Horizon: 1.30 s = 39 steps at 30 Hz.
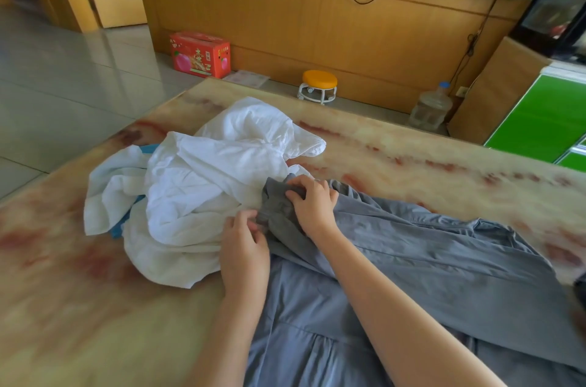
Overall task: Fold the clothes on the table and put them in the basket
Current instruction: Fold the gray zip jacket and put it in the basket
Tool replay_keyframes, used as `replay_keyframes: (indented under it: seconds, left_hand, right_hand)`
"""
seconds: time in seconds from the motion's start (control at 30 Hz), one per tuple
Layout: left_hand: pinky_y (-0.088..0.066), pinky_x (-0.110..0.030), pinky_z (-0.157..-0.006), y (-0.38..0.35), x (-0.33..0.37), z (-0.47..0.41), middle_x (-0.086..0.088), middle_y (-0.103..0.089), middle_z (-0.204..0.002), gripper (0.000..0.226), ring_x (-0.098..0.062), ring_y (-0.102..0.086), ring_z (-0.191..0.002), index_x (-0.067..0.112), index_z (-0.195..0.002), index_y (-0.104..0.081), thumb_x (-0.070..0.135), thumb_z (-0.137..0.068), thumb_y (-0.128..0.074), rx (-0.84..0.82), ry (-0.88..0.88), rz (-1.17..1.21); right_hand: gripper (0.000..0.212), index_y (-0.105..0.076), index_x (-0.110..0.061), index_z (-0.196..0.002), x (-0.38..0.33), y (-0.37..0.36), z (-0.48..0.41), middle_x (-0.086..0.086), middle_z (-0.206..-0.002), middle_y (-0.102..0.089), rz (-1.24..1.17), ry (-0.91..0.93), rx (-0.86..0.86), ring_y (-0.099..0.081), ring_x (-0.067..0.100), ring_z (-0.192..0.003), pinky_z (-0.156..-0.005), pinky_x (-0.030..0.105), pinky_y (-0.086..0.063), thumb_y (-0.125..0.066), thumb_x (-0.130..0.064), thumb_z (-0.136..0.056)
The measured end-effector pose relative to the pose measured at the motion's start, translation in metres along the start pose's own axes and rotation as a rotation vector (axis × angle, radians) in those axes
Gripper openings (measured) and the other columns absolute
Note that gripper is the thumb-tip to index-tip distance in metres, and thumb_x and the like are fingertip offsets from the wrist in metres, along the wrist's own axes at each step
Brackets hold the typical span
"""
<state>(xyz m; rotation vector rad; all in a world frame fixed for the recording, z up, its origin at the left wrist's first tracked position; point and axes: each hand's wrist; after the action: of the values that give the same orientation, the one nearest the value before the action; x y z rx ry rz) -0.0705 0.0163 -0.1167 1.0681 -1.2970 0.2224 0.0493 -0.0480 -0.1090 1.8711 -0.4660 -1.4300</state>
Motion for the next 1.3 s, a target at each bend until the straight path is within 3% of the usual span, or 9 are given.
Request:
replay_keyframes:
  seconds: [0.13, 0.3, 0.47, 0.57, 0.73, 0.9, 1.07, 1.17, 1.3]
  left_hand:
    - [-0.034, -0.022, -0.073, 0.002, -0.004, -0.006, -0.004, -0.056, -0.112, 0.029, -0.020, -0.055, -0.093, 0.010, -0.115, -0.058, -0.001, -0.088, -0.056, -0.034, -0.022, 0.038]
    - [-0.035, -0.027, -0.074, 0.007, 0.001, -0.010, -0.007, -0.061, -0.104, 0.026, -0.027, -0.056, -0.100, 0.005, -0.110, -0.057, 0.026, -0.095, -0.052, -0.105, 0.075, 0.003]
    - [-0.042, -0.031, -0.072, 0.018, -0.005, -0.007, -0.004, -0.065, -0.090, 0.047, -0.026, -0.061, -0.095, 0.011, -0.091, -0.058, 0.057, -0.082, -0.060, -0.254, 0.150, -0.217]
    - [-0.043, -0.030, -0.075, 0.021, -0.009, -0.011, 0.000, -0.066, -0.086, 0.036, -0.023, -0.062, -0.096, 0.017, -0.092, -0.063, 0.050, -0.079, -0.068, -0.302, 0.153, -0.284]
    - [-0.042, -0.026, -0.065, 0.027, -0.009, -0.008, 0.000, -0.061, -0.066, 0.016, -0.021, -0.064, -0.080, 0.020, -0.073, -0.064, 0.033, -0.081, -0.070, -0.333, 0.126, -0.186]
    - [-0.027, -0.026, -0.048, 0.032, -0.015, -0.004, 0.004, -0.034, -0.042, 0.051, -0.018, -0.039, -0.047, 0.016, -0.046, -0.035, 0.038, -0.073, -0.073, -0.341, 0.039, -0.225]
    - [-0.034, -0.025, -0.053, 0.037, -0.012, -0.001, 0.008, -0.049, -0.055, 0.027, -0.013, -0.051, -0.061, 0.024, -0.060, -0.048, 0.031, -0.078, -0.068, -0.451, -0.002, -0.232]
    - [-0.032, -0.021, -0.054, 0.041, -0.001, 0.010, 0.007, -0.050, -0.064, 0.023, -0.012, -0.052, -0.067, 0.024, -0.068, -0.047, 0.029, -0.083, -0.063, -0.562, -0.087, -0.187]
    - [-0.038, -0.009, -0.060, 0.041, 0.027, 0.032, 0.007, -0.055, -0.077, 0.016, -0.005, -0.052, -0.071, 0.029, -0.083, -0.047, 0.022, -0.088, -0.060, -0.640, -0.130, -0.044]
  right_hand:
    - [0.029, -0.054, -0.016, -0.119, -0.006, 0.011, 0.022, 0.003, -0.112, -0.050, 0.080, 0.100, 0.224, -0.044, 0.021, -0.105, -0.090, 0.030, -0.033, -0.059, -0.025, -0.091]
    - [0.032, -0.066, -0.012, -0.104, -0.002, 0.010, 0.055, 0.006, -0.109, -0.060, 0.357, 0.147, -0.160, -0.051, 0.024, -0.107, -0.076, 0.031, -0.039, -0.045, -0.036, -0.098]
    - [0.042, -0.065, -0.009, -0.091, -0.034, 0.028, 0.043, 0.008, -0.090, -0.065, 0.311, 0.030, -0.079, -0.058, 0.028, -0.079, -0.062, 0.031, -0.039, -0.037, -0.040, -0.099]
    - [0.050, -0.055, -0.007, -0.078, -0.047, 0.030, 0.034, 0.006, -0.075, -0.057, 0.305, -0.041, -0.071, -0.054, 0.027, -0.071, -0.057, 0.030, -0.037, -0.036, -0.049, -0.099]
    - [0.059, -0.056, -0.006, -0.112, -0.069, 0.017, 0.014, 0.007, -0.106, -0.059, 0.329, -0.142, -0.239, -0.058, 0.027, -0.102, -0.068, 0.031, -0.035, -0.048, -0.061, -0.090]
    - [0.037, -0.055, -0.007, -0.114, -0.067, 0.000, -0.001, 0.005, -0.111, -0.060, 0.463, -0.157, -0.258, -0.060, 0.024, -0.103, -0.066, 0.029, -0.038, -0.063, -0.033, -0.089]
    - [0.006, -0.053, -0.007, -0.091, -0.055, 0.017, -0.002, 0.008, -0.091, -0.058, 0.323, -0.247, -0.280, -0.060, 0.029, -0.096, -0.066, 0.030, -0.042, -0.051, -0.013, -0.093]
    - [0.028, -0.037, -0.011, -0.068, -0.038, 0.035, 0.001, 0.003, -0.066, -0.043, 0.136, -0.348, -0.207, -0.050, 0.020, -0.064, -0.050, 0.027, -0.037, -0.057, -0.005, -0.086]
    - [0.022, -0.046, -0.005, -0.069, -0.028, 0.068, 0.017, 0.002, -0.060, -0.044, -0.094, -0.365, -0.094, -0.044, 0.016, -0.055, -0.044, 0.024, -0.029, -0.062, -0.007, -0.083]
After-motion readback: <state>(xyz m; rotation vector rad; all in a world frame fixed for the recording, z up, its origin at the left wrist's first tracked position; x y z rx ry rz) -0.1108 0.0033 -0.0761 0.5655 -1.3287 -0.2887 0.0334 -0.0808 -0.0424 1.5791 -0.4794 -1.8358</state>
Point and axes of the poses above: each hand's wrist, its own z-axis away from the middle knuckle, its own y-axis out of the back of the hand, x = y × z
